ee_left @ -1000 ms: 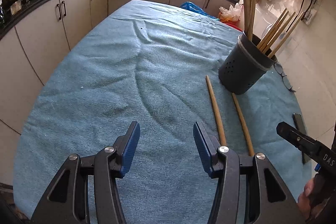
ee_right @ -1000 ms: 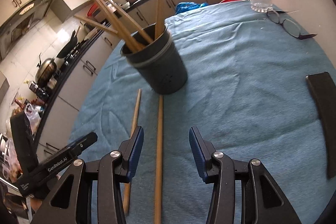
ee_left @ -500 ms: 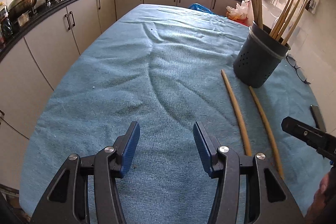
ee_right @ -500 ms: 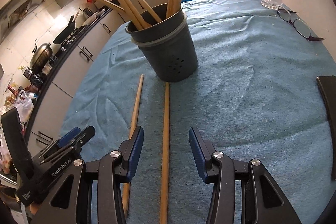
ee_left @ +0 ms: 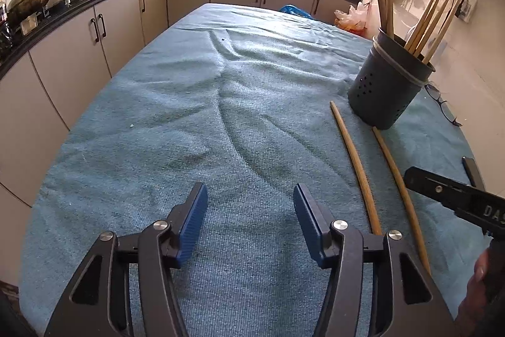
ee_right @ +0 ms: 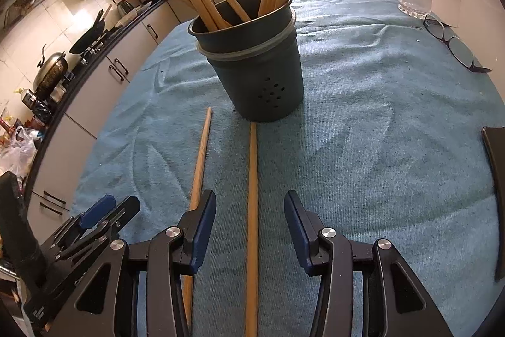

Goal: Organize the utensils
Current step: 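Move both open tools back toward the last chopsticks on the towel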

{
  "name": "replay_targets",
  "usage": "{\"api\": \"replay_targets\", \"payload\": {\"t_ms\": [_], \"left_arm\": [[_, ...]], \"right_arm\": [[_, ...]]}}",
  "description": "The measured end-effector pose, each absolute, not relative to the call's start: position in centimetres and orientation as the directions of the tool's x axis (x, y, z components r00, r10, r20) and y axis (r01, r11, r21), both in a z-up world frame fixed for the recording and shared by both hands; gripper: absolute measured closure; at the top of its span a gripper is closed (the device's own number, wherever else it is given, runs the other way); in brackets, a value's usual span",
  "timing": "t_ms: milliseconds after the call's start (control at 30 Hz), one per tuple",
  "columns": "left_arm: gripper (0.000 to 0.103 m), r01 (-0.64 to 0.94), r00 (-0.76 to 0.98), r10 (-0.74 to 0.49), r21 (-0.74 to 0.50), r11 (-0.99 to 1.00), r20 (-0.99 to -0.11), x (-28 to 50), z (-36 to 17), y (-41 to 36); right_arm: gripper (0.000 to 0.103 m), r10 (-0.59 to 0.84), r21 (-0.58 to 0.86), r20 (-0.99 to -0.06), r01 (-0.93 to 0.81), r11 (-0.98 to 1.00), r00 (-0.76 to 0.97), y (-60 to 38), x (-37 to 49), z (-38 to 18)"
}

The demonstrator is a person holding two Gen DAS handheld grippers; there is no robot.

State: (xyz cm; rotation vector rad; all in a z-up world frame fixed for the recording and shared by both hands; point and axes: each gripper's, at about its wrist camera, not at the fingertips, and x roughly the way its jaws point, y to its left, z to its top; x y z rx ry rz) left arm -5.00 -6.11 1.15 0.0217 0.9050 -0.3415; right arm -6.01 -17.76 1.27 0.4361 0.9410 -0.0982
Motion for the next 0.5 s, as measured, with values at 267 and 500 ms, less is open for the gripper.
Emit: {"api": "replay_targets", "payload": {"t_ms": [267, 500], "left_arm": [[0.046, 0.304, 0.564, -0.304, -0.149, 0.941, -0.768, -4.9, 1.1, -6.0], [0.046, 0.300, 0.562, -0.322, -0.175, 0.938, -0.762, -4.9, 1.2, -5.6]], "right_arm": [[0.054, 0.094, 0.283, -0.826, 0.265, 0.922, 0.556, -17.2, -4.6, 0.4], [0.056, 0.045, 0.211, -0.839, 0.249, 0.945, 0.542, -16.7, -3.1, 0.4]]}}
